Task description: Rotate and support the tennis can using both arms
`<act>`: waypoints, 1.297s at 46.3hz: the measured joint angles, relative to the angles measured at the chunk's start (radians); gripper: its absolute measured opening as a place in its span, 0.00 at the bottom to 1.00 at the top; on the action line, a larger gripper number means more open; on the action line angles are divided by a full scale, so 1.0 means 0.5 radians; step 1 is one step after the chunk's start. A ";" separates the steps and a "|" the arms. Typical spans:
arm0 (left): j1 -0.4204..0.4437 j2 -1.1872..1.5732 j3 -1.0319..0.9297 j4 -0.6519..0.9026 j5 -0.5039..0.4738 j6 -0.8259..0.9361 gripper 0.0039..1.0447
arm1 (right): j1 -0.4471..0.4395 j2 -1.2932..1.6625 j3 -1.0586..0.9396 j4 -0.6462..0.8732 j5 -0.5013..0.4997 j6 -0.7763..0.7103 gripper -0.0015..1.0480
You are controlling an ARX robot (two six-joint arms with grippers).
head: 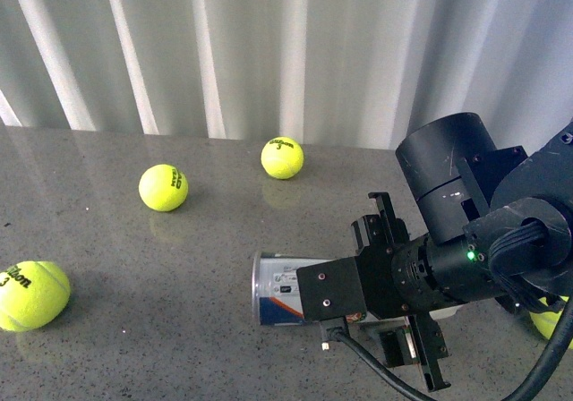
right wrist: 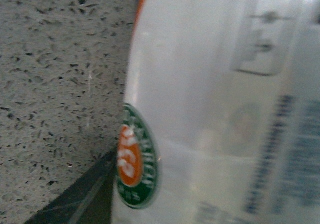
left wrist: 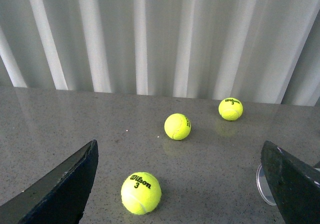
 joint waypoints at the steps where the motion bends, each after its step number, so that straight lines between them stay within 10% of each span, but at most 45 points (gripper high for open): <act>1: 0.000 0.000 0.000 0.000 0.000 0.000 0.94 | -0.004 0.000 -0.001 0.009 -0.008 0.014 0.68; 9: 0.000 0.000 0.000 0.000 0.000 0.000 0.94 | -0.015 -0.063 -0.017 -0.043 -0.153 0.249 0.95; 38: 0.000 0.000 0.000 0.000 0.000 0.000 0.94 | -0.021 -0.841 -0.275 0.203 -0.459 1.431 0.93; 46: 0.000 0.000 0.000 0.000 0.000 0.000 0.94 | -0.117 -1.186 -0.383 0.340 -0.079 2.292 0.93; 50: 0.000 0.000 0.000 0.000 0.000 0.000 0.94 | -0.211 -1.495 -0.598 0.386 0.424 3.015 0.93; 60: 0.000 -0.002 0.000 0.000 0.000 0.000 0.94 | -0.233 -1.800 -0.916 0.578 0.764 3.229 0.90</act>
